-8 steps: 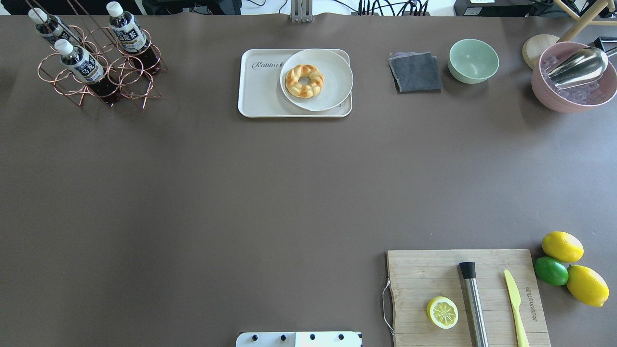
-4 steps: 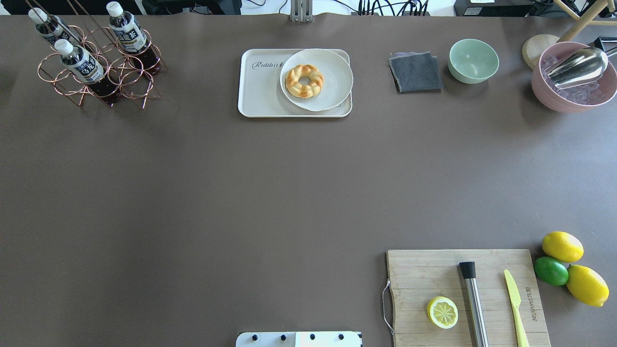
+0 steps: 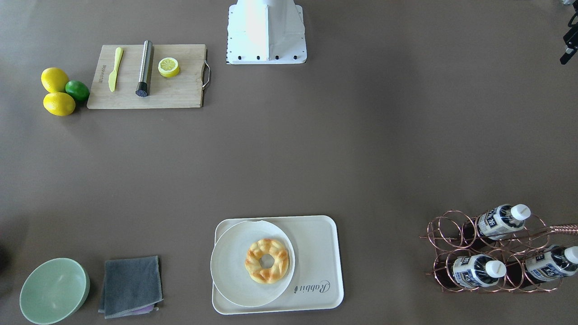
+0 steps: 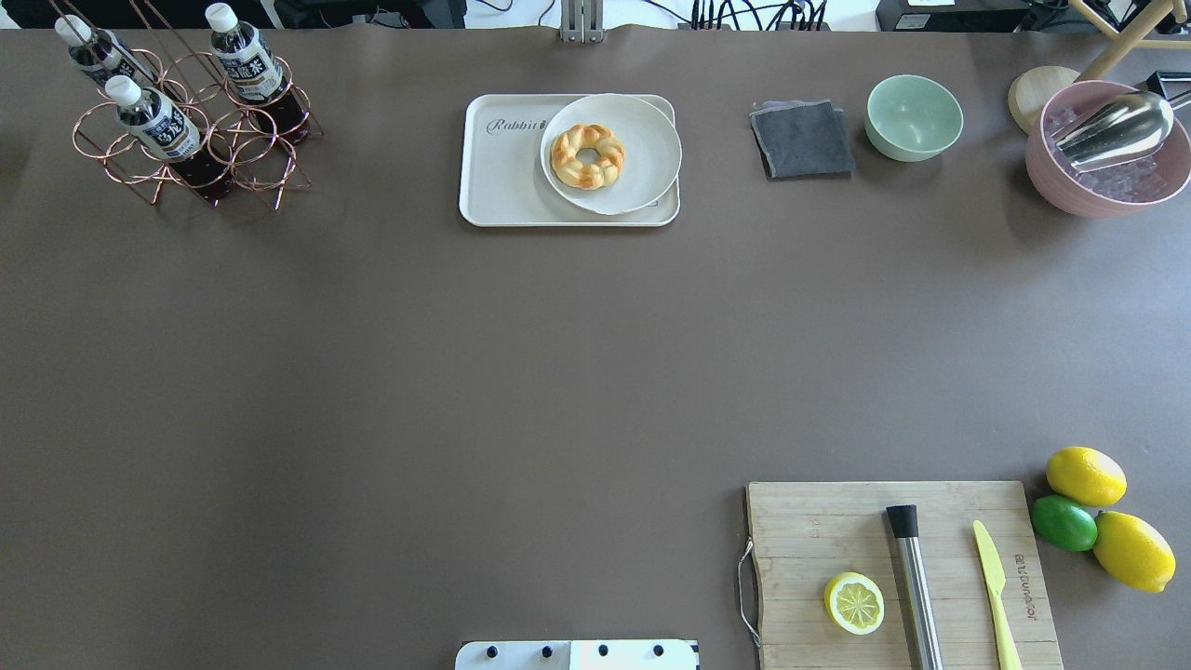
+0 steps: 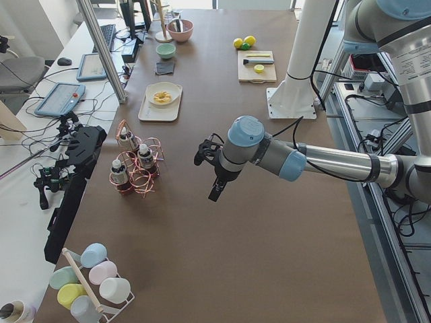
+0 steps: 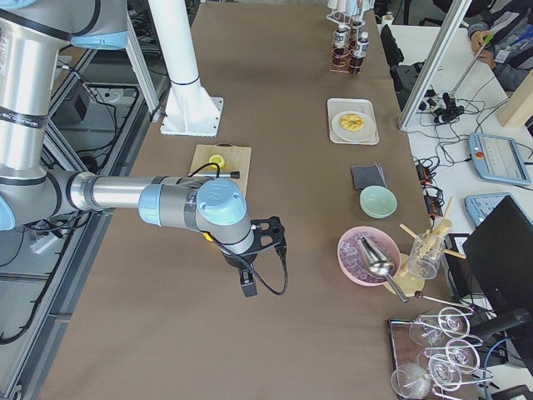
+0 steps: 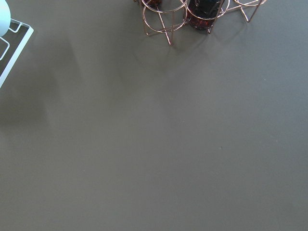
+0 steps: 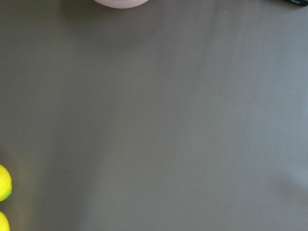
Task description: Place tea on tray
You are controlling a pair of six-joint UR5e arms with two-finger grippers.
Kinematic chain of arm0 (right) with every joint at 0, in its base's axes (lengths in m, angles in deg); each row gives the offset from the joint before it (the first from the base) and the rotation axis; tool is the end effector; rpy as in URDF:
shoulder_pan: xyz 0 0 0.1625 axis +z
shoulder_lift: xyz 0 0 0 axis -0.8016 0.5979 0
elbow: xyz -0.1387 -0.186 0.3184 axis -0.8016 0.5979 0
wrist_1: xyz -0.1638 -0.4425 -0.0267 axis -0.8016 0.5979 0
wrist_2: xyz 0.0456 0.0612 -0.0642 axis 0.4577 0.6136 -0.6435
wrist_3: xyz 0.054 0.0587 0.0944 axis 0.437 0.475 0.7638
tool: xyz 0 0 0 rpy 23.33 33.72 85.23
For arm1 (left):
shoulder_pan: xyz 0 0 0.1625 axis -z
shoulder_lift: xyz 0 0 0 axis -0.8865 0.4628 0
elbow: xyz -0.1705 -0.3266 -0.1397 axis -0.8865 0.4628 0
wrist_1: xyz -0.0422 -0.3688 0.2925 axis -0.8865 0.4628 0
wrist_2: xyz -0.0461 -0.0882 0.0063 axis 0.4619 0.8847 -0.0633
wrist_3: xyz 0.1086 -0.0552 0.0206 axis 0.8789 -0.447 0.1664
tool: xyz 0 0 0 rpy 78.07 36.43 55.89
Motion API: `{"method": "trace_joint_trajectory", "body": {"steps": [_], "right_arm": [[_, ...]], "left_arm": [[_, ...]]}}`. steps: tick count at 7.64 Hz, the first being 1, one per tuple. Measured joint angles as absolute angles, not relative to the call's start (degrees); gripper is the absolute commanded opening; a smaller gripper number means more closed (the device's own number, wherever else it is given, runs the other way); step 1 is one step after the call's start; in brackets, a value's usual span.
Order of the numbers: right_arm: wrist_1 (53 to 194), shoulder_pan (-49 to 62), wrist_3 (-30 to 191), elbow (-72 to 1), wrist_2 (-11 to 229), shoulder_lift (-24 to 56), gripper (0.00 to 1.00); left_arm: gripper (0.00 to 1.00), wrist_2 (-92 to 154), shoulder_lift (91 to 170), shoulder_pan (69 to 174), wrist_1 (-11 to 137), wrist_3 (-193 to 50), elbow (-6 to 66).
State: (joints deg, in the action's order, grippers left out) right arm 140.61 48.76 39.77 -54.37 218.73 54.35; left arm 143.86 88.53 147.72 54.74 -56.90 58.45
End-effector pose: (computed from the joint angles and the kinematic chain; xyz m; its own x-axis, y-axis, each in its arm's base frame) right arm 0.1379 -0.4080 0.6020 0.7417 -0.2515 0.6218 0.1026 0.9587 0.2653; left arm -0.0116 -0.4312 0.5081 0.6895 0.3527 -0.6326 -0.0712 0.9022 0.4255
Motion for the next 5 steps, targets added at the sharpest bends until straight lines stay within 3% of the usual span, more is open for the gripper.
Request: {"method": "trace_joint_trajectory", "body": {"steps": [5], "right_arm": [[140.27, 48.80, 39.70, -54.26, 219.48, 54.94, 1.00]], "left_arm": [[0.97, 143.37, 87.79, 148.01, 55.79, -57.42, 57.81]]}}
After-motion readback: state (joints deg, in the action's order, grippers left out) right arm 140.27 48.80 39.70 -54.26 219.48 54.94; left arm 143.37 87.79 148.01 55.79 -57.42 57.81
